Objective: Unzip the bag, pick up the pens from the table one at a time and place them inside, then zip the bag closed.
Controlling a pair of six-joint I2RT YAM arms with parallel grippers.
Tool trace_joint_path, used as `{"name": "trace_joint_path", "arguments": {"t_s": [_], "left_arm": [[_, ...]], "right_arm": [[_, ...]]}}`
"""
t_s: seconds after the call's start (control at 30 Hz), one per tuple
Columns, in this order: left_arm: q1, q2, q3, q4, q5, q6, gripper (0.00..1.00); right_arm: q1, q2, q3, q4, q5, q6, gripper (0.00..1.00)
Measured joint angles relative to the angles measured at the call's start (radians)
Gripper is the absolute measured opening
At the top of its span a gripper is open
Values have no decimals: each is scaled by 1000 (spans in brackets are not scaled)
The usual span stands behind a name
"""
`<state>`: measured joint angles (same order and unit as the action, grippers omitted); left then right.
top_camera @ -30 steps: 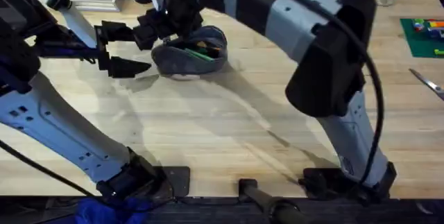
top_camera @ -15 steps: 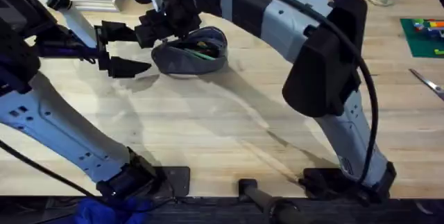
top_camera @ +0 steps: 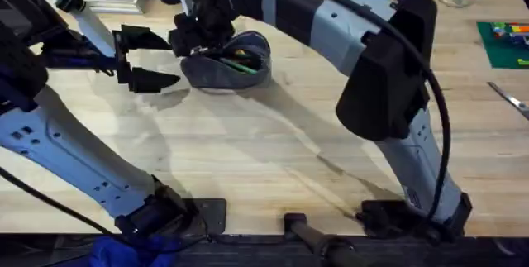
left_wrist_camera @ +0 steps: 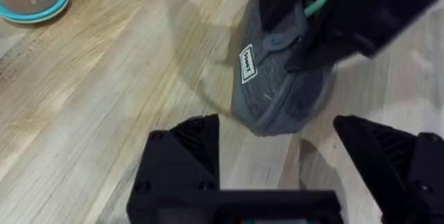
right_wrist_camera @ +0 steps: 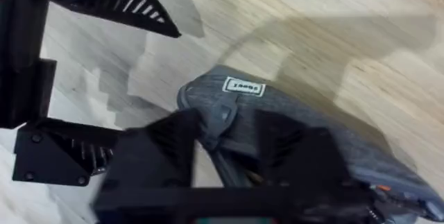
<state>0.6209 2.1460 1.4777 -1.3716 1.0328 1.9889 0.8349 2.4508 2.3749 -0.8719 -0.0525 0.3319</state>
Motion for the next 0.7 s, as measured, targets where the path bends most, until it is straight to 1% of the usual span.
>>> {"name": "trace_joint_path", "arguments": {"t_s": [0.07, 0.1, 0.3, 0.33, 0.43, 0.53, 0.7], "left_arm": [[0, 0, 0, 0, 0, 0, 994], [0, 0, 0, 0, 0, 0, 994], [0, 0, 0, 0, 0, 0, 993], [0, 0, 0, 0, 0, 0, 993], [0, 0, 0, 0, 0, 0, 994], [0, 0, 0, 0, 0, 0, 994], [0, 0, 0, 0, 0, 0, 993]], "right_arm": [[2, 0, 0, -1, 0, 5, 303], [2, 0, 0, 0, 1, 5, 258], [2, 0, 0, 8, 1, 5, 225], [2, 0, 0, 8, 1, 5, 206], [2, 0, 0, 9, 1, 5, 104], [2, 0, 0, 9, 1, 5, 37], [2, 0, 0, 9, 1, 5, 31]]}}
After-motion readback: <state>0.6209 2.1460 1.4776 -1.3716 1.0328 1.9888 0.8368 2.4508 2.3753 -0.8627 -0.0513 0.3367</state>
